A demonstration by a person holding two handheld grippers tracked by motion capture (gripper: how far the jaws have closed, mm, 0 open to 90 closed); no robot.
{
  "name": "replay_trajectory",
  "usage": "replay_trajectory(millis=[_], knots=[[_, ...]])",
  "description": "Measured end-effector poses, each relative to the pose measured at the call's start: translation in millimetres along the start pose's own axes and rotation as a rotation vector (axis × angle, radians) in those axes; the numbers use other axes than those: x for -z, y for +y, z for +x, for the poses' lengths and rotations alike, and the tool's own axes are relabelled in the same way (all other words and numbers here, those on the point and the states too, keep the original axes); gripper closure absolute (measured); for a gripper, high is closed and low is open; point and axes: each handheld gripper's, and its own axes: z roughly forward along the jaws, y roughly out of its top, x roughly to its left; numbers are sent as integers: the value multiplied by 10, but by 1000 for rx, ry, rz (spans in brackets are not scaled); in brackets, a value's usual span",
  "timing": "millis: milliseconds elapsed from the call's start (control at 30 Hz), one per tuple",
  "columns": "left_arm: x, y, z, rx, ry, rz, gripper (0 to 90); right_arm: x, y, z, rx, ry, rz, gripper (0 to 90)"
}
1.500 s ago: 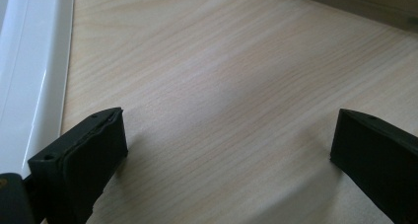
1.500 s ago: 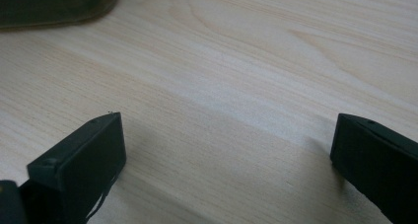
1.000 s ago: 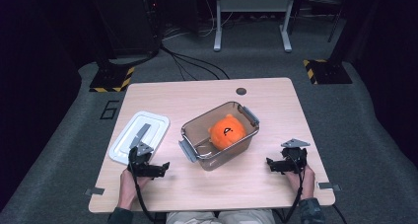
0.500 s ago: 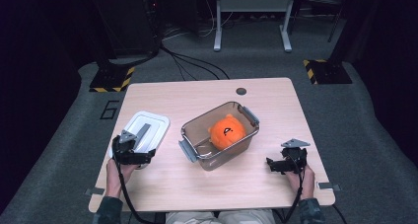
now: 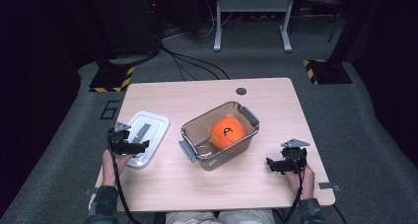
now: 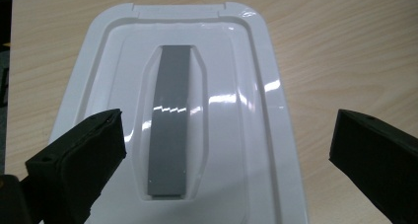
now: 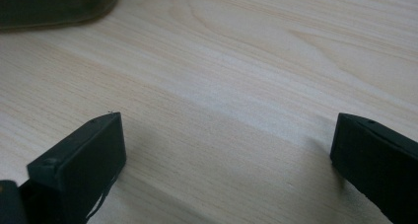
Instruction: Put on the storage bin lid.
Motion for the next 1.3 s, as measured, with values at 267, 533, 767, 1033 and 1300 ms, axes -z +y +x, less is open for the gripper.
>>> replay_trajectory(millis=[267, 533, 767, 1033, 1300], knots=[[-141, 61, 130, 14, 44, 32, 2, 0, 0, -1, 2, 0, 0, 0], [-305, 80, 207, 27, 27, 66, 90, 0, 0, -1, 3, 1, -1, 0], [-373, 98, 187, 8, 59, 76, 343, 1, 0, 0, 3, 1, -1, 0], [-458, 74, 210, 1, 52, 99, 509, 1, 0, 0, 3, 1, -1, 0], [-470, 37, 261, 30, 30, 76, 660, -3, 1, 9, -5, -7, -6, 0]])
